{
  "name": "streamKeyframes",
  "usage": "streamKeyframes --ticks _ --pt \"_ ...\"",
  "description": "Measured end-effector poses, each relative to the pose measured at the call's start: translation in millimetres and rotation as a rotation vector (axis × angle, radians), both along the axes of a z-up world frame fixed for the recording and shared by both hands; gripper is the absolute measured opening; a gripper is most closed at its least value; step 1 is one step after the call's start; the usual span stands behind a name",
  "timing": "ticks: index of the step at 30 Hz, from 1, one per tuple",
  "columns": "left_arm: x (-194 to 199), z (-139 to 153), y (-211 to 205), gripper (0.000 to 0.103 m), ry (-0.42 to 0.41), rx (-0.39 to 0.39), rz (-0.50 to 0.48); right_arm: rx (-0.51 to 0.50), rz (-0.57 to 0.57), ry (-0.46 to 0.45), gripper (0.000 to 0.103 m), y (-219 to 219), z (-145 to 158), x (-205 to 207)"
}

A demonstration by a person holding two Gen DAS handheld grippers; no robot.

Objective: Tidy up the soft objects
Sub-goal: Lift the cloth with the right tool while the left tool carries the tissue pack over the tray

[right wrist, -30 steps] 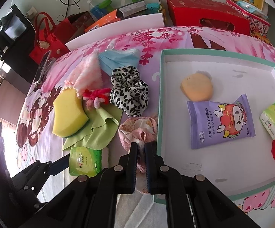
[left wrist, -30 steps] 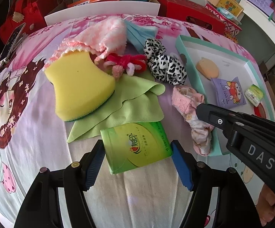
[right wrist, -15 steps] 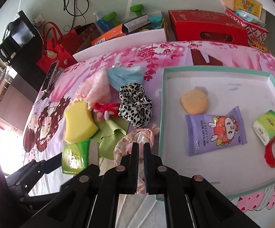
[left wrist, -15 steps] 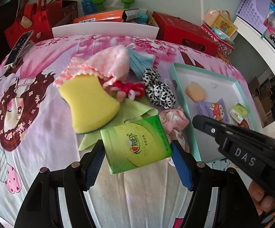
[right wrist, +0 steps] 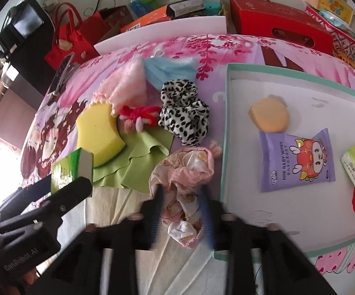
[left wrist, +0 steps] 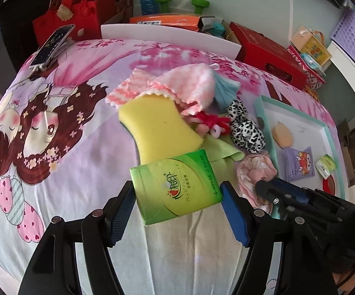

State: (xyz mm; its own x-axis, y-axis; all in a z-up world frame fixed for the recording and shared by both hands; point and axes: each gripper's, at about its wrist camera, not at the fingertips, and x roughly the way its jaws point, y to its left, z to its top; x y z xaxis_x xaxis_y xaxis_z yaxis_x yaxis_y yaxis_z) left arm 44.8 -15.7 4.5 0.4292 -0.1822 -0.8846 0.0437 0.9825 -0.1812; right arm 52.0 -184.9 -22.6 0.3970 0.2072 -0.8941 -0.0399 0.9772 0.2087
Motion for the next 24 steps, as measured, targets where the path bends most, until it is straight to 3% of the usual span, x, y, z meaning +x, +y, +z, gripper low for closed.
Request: streamKeyframes --ticks 14,24 --pt "0.7 -0.2 4.6 0.071 0.006 -0.020 0.012 -0.158 0.078 0.032 0.047 28.2 -16.5 3.5" --pt "0.9 -0.5 4.4 0.071 0.006 -0.015 0.012 -0.198 0.074 0.039 0.025 25.1 -20.7 5.5"
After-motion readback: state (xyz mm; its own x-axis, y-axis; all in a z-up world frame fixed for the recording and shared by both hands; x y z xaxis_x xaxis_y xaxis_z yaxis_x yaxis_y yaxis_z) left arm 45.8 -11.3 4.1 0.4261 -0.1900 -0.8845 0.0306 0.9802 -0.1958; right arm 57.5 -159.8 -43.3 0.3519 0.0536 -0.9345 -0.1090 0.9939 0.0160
